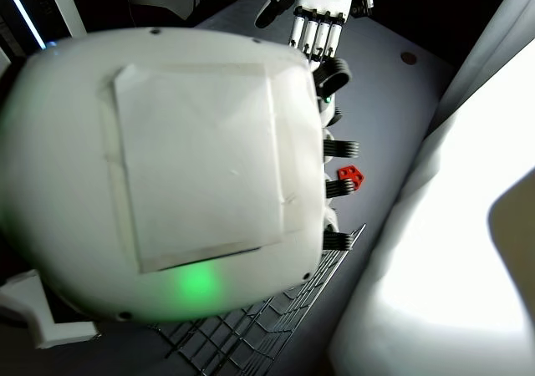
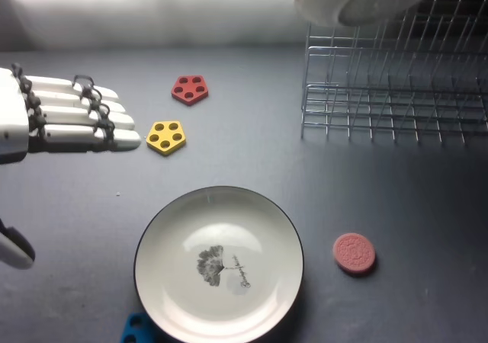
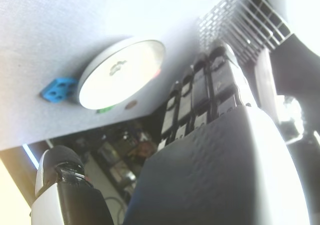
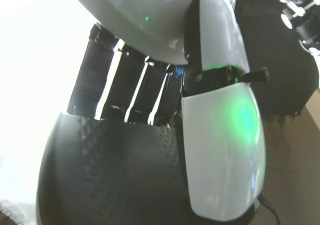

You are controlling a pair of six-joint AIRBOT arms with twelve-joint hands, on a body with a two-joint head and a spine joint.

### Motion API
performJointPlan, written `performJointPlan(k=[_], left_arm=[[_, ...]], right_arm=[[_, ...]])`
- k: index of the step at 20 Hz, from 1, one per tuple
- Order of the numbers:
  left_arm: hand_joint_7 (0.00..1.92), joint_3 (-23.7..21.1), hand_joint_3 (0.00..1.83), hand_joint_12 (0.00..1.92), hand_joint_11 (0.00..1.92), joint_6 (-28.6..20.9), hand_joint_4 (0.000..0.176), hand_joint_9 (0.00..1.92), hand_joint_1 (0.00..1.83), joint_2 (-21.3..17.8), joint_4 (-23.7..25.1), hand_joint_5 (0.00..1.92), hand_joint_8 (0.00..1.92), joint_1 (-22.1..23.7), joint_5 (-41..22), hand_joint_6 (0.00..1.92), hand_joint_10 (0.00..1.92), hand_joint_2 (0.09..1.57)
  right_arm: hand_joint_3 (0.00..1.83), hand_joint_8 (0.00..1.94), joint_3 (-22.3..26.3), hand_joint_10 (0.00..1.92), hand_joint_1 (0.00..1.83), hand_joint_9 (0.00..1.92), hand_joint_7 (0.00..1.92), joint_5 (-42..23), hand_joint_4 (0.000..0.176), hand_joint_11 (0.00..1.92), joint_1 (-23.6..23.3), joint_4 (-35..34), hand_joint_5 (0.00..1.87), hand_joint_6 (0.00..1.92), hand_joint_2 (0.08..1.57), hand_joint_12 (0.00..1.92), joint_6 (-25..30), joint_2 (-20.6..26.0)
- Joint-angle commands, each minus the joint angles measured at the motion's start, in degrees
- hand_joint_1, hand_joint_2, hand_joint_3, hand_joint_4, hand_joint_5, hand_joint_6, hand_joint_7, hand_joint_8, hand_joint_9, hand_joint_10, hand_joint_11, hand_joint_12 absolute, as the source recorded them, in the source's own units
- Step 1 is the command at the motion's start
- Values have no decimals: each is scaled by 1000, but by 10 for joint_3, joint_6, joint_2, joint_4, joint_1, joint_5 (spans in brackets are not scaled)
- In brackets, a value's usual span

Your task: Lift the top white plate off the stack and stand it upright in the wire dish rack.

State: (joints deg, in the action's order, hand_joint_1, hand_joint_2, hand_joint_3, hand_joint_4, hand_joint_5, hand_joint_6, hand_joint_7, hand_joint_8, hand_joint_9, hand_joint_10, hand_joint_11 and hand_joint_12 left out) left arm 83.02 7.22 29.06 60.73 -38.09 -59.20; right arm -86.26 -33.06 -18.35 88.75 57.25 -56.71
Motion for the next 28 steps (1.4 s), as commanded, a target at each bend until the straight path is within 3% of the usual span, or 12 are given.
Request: performJointPlan(k=[1, 12, 25, 28], left_arm=[[75, -1, 0, 28, 113, -1, 0, 87, 343, -8, -43, 39, 9, 9, -35, 9, 8, 824], [14, -17, 5, 13, 79, -7, 0, 20, 300, -20, -53, 2, 2, 1, -18, 1, 2, 848], [48, -33, 1, 10, 69, -7, 0, 52, 335, -17, -48, 17, 4, 2, -1, 1, 1, 842], [25, -33, 0, 10, 71, -7, 0, 37, 322, -16, -48, 0, 0, 4, 0, 0, 0, 840]], right_arm=[[0, 398, 1, 510, 1502, 1231, 1192, -5, 0, 1039, -12, -51, 987, 903, 1025, 1270, 9, 10], [0, 372, 13, 514, 1501, 1240, 1179, -9, 0, 1022, 21, -59, 995, 913, 1028, 1287, 8, 19], [0, 279, -30, 469, 1503, 1274, 1220, -17, 0, 1042, 43, -78, 1012, 876, 1019, 1262, -5, 18], [0, 336, -43, 419, 1504, 1302, 1202, -10, 0, 1041, 44, -78, 1014, 842, 1017, 1266, -2, 7]])
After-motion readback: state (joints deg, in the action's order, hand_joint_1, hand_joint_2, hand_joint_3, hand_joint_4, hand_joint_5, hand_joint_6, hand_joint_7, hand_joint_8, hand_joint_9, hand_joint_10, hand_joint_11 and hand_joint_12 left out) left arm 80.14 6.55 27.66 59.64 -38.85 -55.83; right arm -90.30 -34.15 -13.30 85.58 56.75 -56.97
